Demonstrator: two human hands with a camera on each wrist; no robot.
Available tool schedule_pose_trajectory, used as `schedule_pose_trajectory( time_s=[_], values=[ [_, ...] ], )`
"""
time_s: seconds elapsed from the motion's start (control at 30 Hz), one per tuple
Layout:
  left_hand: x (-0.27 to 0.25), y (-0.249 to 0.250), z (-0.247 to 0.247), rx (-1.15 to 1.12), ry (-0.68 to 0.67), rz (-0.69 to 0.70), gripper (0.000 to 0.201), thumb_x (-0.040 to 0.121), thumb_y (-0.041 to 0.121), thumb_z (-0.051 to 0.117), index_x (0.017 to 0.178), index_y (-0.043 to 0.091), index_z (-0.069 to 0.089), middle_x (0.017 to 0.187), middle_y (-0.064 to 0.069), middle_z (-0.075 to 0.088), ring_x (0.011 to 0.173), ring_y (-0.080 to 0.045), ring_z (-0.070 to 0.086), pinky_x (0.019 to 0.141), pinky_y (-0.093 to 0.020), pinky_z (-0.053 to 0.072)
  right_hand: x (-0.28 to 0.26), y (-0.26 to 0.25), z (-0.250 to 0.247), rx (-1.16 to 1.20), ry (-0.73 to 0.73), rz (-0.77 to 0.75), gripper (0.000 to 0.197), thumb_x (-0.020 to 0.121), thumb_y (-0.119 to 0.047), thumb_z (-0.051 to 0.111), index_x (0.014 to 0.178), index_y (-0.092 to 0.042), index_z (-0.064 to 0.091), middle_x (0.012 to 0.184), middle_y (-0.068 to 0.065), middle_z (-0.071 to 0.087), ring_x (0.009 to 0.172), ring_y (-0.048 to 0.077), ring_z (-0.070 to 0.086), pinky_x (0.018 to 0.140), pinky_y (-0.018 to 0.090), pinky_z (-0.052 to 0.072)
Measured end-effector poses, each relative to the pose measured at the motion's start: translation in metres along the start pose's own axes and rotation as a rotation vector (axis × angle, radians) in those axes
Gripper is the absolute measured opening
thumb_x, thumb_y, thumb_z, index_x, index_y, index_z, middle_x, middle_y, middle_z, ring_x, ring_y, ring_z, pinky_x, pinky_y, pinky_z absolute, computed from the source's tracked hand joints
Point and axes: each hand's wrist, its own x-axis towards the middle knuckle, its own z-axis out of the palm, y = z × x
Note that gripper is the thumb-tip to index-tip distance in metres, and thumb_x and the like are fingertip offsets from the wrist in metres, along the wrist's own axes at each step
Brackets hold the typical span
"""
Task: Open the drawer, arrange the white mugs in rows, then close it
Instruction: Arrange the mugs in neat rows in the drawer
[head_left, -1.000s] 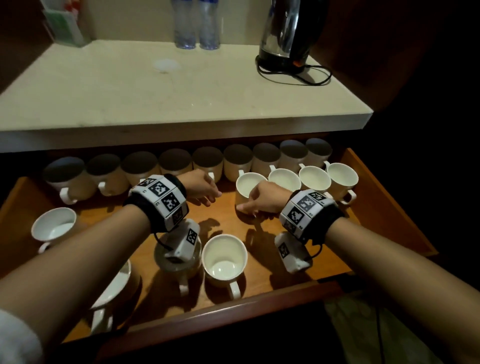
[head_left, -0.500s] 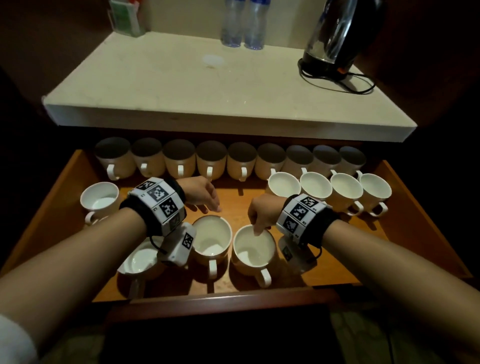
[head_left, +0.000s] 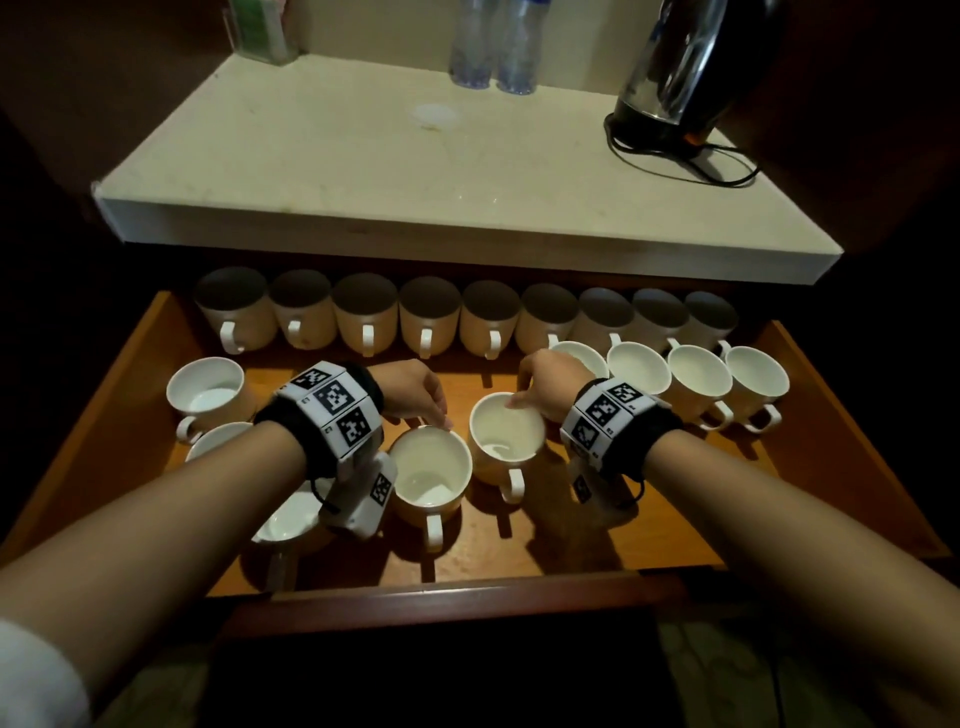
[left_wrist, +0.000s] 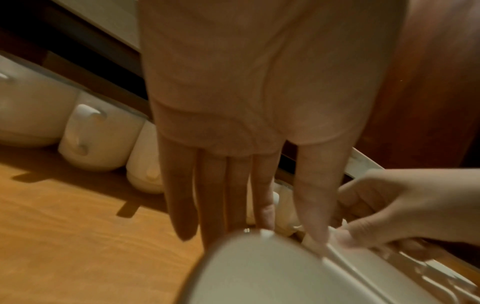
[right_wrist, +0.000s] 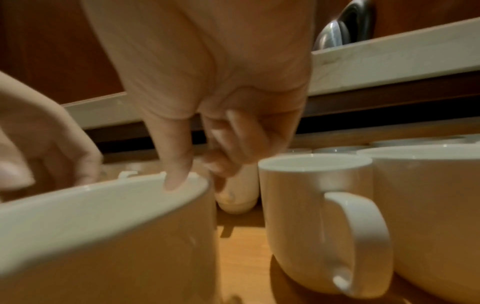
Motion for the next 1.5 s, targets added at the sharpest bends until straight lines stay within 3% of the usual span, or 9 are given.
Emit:
schedule_pose_trajectory(
  time_s=[0.17, 0.33, 0.43, 0.57, 0.8, 1.0, 1.13, 1.3, 1.5],
  values=[
    [0.007, 0.010, 0.003, -0.032, 0.006, 0.061, 0.008, 0.089, 0.024, 0.062, 0.084, 0.018, 0.065, 0.078, 0.007, 0.059, 0.072, -0.005, 0.052, 0.060, -0.018, 0.039, -0.010, 0.009, -0.001, -0.029, -0.130, 0.118, 0.043, 0.086, -0.050, 0.059, 0.072, -0.009, 0.057, 0.063, 0.001, 0.058, 0.066, 0.017, 0.059, 0.069, 0.028, 0.048],
    [0.009, 0.017, 0.004, -0.039, -0.036, 0.085, 0.015, 0.088, 0.023, 0.062, 0.075, 0.018, 0.067, 0.074, 0.006, 0.064, 0.070, -0.005, 0.057, 0.061, -0.017, 0.041, -0.028, 0.017, 0.000, 0.117, -0.331, 0.150, 0.044, 0.093, -0.043, 0.053, 0.063, -0.011, 0.059, 0.058, -0.002, 0.062, 0.050, 0.008, 0.055, 0.056, 0.020, 0.044],
    [0.012, 0.019, 0.005, -0.005, -0.045, 0.076, 0.016, 0.088, 0.025, 0.063, 0.074, 0.018, 0.068, 0.074, 0.006, 0.065, 0.074, -0.007, 0.058, 0.065, -0.019, 0.042, -0.031, 0.021, 0.000, 0.182, -0.315, 0.140, 0.037, 0.093, -0.034, 0.056, 0.064, -0.011, 0.061, 0.056, -0.003, 0.061, 0.045, 0.006, 0.052, 0.049, 0.018, 0.039],
    [0.016, 0.024, 0.008, 0.018, -0.047, 0.097, 0.014, 0.087, 0.024, 0.065, 0.085, 0.012, 0.070, 0.078, 0.005, 0.067, 0.082, -0.009, 0.060, 0.072, -0.021, 0.044, -0.027, 0.024, 0.002, 0.260, -0.240, 0.183, 0.035, 0.094, -0.029, 0.056, 0.066, -0.008, 0.063, 0.059, 0.001, 0.063, 0.047, 0.009, 0.055, 0.061, 0.024, 0.048],
    [0.024, 0.031, 0.002, 0.019, 0.091, 0.106, 0.021, 0.088, 0.022, 0.063, 0.092, 0.003, 0.073, 0.073, 0.001, 0.066, 0.071, -0.008, 0.060, 0.056, -0.018, 0.042, -0.013, 0.023, 0.008, 0.482, -0.056, 0.275, 0.036, 0.093, -0.029, 0.057, 0.091, 0.005, 0.068, 0.083, 0.017, 0.073, 0.072, 0.026, 0.068, 0.085, 0.041, 0.057],
    [0.029, 0.029, 0.004, -0.005, 0.007, 0.060, 0.022, 0.093, 0.027, 0.056, 0.087, 0.009, 0.068, 0.083, 0.003, 0.068, 0.082, -0.012, 0.064, 0.068, -0.021, 0.046, -0.025, 0.022, 0.005, 0.502, -0.286, 0.225, 0.039, 0.092, -0.036, 0.057, 0.065, -0.008, 0.060, 0.052, 0.001, 0.063, 0.043, 0.010, 0.058, 0.047, 0.018, 0.049],
    [0.032, 0.032, 0.005, 0.003, 0.028, 0.076, 0.026, 0.093, 0.025, 0.056, 0.101, 0.004, 0.068, 0.085, 0.002, 0.067, 0.082, -0.011, 0.062, 0.066, -0.019, 0.044, -0.025, 0.019, 0.009, 0.719, -0.312, 0.239, 0.030, 0.093, -0.022, 0.058, 0.075, 0.001, 0.060, 0.041, 0.000, 0.061, 0.034, 0.007, 0.056, 0.041, 0.017, 0.050],
    [0.038, 0.035, -0.001, -0.044, 0.042, 0.070, 0.029, 0.093, 0.024, 0.057, 0.108, 0.001, 0.066, 0.094, -0.004, 0.067, 0.085, -0.014, 0.063, 0.069, -0.021, 0.047, -0.018, 0.015, 0.010, 0.832, -0.202, 0.307, 0.034, 0.093, -0.019, 0.058, 0.107, 0.012, 0.056, 0.054, 0.011, 0.063, 0.035, 0.012, 0.059, 0.042, 0.021, 0.053],
    [0.040, 0.034, -0.004, -0.059, 0.053, 0.065, 0.032, 0.093, 0.025, 0.056, 0.112, 0.001, 0.064, 0.094, -0.003, 0.064, 0.082, -0.013, 0.062, 0.066, -0.020, 0.046, -0.013, 0.014, 0.008, 0.870, -0.170, 0.315, 0.035, 0.093, -0.018, 0.057, 0.109, 0.013, 0.057, 0.062, 0.012, 0.062, 0.035, 0.011, 0.058, 0.040, 0.018, 0.050]
  ],
)
